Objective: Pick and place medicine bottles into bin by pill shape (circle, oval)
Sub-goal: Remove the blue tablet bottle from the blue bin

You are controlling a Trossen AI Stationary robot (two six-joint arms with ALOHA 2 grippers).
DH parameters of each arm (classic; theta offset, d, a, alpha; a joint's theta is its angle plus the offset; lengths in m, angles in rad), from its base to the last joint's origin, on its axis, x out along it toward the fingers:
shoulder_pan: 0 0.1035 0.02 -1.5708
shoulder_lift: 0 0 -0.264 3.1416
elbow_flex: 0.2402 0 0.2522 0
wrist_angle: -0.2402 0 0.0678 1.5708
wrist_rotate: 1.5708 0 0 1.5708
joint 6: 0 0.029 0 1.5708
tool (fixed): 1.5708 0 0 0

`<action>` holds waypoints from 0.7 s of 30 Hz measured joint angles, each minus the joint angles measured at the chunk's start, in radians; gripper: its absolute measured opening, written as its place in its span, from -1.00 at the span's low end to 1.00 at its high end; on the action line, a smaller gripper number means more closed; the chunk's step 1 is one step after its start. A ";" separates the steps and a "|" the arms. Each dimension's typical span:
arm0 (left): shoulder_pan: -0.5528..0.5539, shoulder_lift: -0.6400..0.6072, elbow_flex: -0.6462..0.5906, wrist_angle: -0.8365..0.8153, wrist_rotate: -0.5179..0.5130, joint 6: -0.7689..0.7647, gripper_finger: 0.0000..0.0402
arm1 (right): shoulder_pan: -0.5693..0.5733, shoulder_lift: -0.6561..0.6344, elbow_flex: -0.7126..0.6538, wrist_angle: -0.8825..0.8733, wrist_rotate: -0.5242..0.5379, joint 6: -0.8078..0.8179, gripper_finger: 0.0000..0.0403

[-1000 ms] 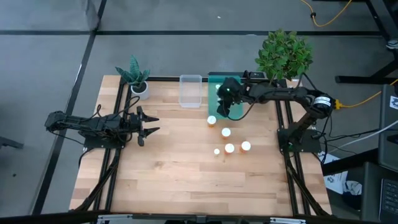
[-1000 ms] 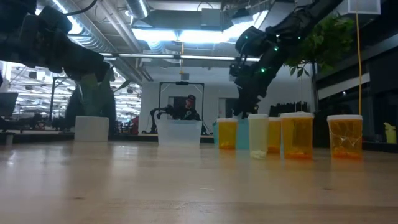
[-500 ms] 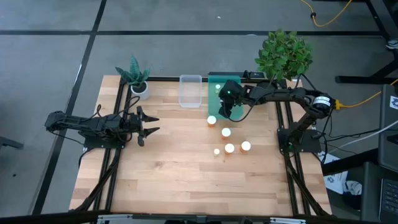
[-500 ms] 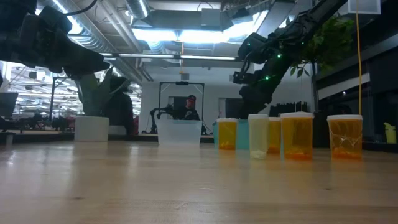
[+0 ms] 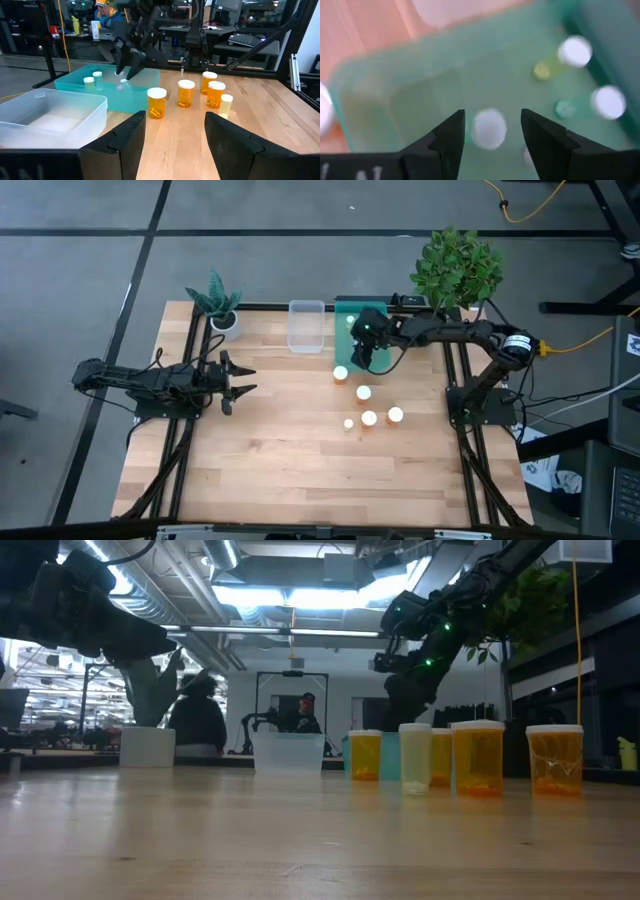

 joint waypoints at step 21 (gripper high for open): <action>0.000 0.000 0.000 0.000 0.000 -0.002 -0.03 | 0.319 -0.003 0.420 -0.614 0.077 0.264 -0.02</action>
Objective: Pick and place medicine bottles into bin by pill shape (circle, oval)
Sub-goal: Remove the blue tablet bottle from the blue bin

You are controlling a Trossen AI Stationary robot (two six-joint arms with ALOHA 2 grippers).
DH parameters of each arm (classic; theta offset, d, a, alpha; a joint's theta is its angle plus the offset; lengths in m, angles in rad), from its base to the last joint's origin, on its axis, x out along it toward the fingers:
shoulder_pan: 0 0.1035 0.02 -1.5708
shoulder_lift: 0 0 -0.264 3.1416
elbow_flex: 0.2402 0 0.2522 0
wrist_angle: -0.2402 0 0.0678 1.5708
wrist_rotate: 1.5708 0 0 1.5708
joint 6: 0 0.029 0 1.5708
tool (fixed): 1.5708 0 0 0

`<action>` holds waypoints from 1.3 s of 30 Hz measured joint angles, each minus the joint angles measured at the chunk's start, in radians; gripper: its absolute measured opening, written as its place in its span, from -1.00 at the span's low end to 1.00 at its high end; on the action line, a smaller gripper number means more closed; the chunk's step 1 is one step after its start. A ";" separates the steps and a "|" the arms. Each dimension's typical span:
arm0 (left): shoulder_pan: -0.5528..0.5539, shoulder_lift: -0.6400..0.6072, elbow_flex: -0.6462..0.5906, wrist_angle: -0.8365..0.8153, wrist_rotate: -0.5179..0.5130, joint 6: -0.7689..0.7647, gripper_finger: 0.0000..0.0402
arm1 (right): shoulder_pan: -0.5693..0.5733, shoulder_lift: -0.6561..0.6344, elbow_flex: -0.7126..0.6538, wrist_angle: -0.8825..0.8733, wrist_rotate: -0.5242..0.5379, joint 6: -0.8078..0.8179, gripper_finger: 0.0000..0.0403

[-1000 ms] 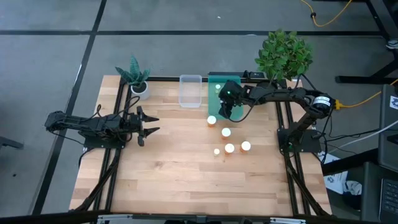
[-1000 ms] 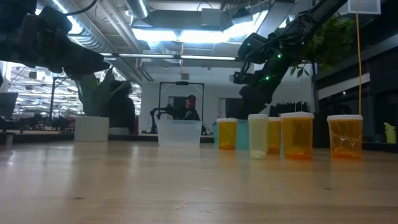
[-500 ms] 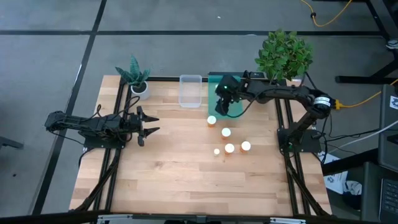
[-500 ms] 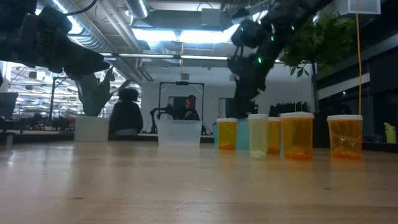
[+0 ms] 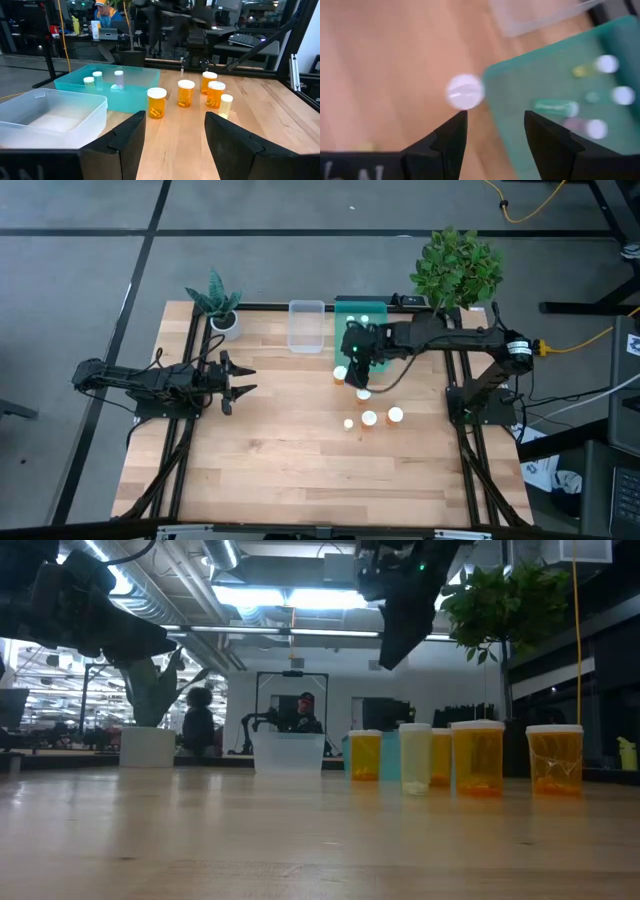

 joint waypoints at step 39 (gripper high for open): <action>0.000 0.000 0.000 0.000 0.000 0.093 -0.03 | -0.196 0.166 -0.031 0.018 -0.017 0.837 -0.02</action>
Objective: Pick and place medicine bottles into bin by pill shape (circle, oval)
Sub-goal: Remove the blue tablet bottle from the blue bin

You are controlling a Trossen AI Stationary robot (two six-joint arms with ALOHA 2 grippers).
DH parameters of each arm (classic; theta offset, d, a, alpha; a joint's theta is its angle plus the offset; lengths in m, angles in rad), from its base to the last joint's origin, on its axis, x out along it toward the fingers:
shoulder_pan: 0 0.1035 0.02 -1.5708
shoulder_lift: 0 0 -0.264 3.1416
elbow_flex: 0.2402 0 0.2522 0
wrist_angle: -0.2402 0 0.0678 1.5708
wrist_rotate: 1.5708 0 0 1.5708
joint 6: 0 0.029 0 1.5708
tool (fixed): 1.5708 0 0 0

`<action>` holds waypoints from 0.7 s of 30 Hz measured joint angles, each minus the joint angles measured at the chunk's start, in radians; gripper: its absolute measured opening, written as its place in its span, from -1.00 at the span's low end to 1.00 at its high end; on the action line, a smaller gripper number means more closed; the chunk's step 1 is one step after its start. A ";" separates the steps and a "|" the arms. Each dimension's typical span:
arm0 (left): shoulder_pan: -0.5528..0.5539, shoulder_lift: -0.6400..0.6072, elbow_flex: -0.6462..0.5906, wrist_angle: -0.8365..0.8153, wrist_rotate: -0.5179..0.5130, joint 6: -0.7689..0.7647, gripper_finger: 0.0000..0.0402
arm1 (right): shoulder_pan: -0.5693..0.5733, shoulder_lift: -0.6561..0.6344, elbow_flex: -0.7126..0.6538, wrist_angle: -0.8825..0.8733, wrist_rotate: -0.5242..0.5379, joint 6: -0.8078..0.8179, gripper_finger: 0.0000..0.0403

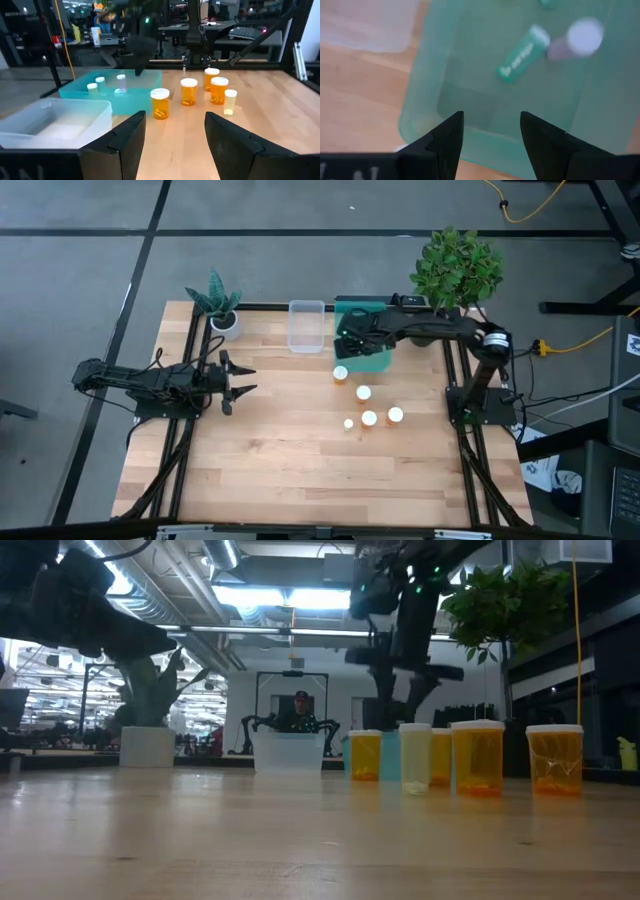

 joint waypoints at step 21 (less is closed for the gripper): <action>0.000 0.000 0.000 0.001 -0.001 0.279 -0.03 | -0.091 0.151 0.000 0.079 0.008 0.312 -0.06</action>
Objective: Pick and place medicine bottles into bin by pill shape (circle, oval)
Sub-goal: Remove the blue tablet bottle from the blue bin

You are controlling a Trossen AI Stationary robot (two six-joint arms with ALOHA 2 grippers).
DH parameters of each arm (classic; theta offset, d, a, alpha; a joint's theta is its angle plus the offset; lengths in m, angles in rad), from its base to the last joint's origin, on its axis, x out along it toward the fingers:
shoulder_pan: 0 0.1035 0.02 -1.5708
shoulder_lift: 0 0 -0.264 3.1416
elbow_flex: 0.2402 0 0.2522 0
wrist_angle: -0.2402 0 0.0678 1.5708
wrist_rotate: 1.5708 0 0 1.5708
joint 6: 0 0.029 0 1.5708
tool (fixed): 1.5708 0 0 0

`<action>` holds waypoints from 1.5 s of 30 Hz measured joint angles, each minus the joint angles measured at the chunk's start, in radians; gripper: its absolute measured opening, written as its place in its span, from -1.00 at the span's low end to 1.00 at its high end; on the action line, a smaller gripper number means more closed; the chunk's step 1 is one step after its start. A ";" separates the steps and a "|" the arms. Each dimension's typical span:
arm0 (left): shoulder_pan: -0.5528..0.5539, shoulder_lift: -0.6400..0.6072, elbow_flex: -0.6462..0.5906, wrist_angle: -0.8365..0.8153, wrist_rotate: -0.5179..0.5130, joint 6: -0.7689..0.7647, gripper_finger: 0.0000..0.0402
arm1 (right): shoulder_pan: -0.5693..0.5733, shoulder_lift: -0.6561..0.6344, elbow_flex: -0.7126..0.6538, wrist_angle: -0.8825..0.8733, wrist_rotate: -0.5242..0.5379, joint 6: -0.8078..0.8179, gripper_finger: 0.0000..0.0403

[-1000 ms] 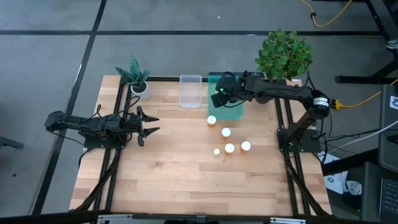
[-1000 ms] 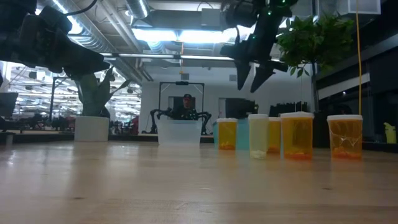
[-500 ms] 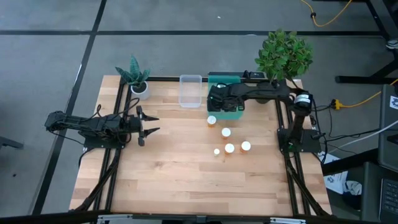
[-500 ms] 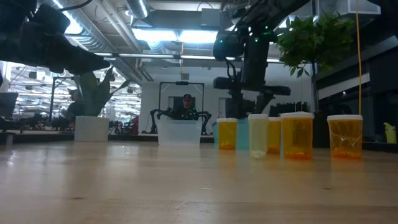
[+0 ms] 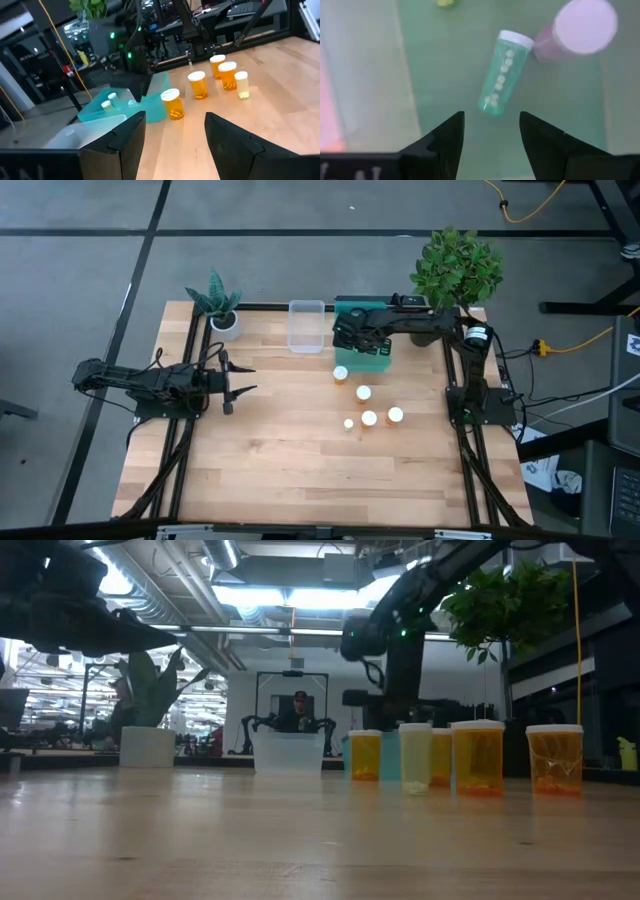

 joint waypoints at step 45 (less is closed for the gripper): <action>0.000 0.000 0.000 -0.008 0.112 0.004 -0.03 | -0.023 0.067 0.000 0.027 0.001 0.074 -0.48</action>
